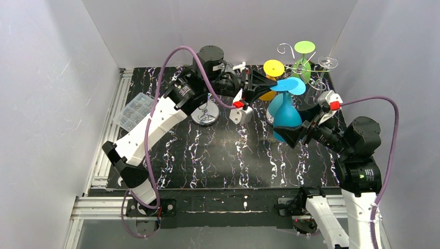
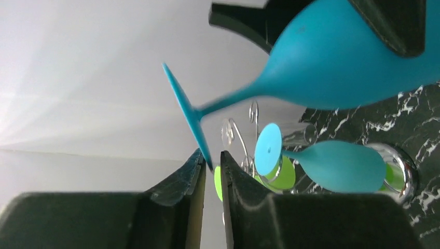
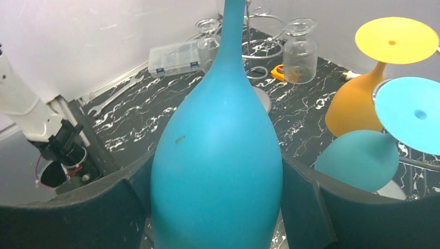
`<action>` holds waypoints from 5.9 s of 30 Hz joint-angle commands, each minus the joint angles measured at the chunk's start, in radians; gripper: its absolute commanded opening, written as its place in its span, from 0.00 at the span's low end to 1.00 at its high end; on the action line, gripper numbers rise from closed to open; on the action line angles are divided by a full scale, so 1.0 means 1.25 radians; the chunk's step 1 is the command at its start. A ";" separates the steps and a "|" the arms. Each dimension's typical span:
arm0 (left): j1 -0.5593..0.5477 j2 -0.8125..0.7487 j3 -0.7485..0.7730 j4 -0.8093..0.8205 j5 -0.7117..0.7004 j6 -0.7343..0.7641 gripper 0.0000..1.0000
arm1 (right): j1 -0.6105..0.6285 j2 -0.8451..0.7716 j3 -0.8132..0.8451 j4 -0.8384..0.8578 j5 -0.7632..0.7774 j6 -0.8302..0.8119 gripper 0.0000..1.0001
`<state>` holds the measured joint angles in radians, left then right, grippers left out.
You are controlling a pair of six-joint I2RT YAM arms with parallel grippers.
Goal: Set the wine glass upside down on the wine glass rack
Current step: Turn the wine glass upside down at the wine rack.
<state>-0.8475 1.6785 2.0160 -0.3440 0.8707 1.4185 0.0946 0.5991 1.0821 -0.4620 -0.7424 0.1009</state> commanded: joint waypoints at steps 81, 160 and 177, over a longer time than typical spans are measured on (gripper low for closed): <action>0.185 -0.369 -0.573 0.325 -0.028 -0.271 0.98 | -0.206 0.116 -0.307 0.421 0.471 -0.118 0.08; 0.189 -0.407 -0.611 0.295 -0.063 -0.295 0.98 | -0.212 -0.023 -0.429 0.434 0.543 0.112 0.98; 0.232 -0.444 -0.552 0.163 -0.243 -0.834 0.98 | -0.187 -0.136 -0.289 0.171 0.569 0.115 0.98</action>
<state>-0.5973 1.1812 1.2927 -0.0676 0.6559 0.6755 -0.1522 0.4839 0.6299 -0.1319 -0.0577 0.2329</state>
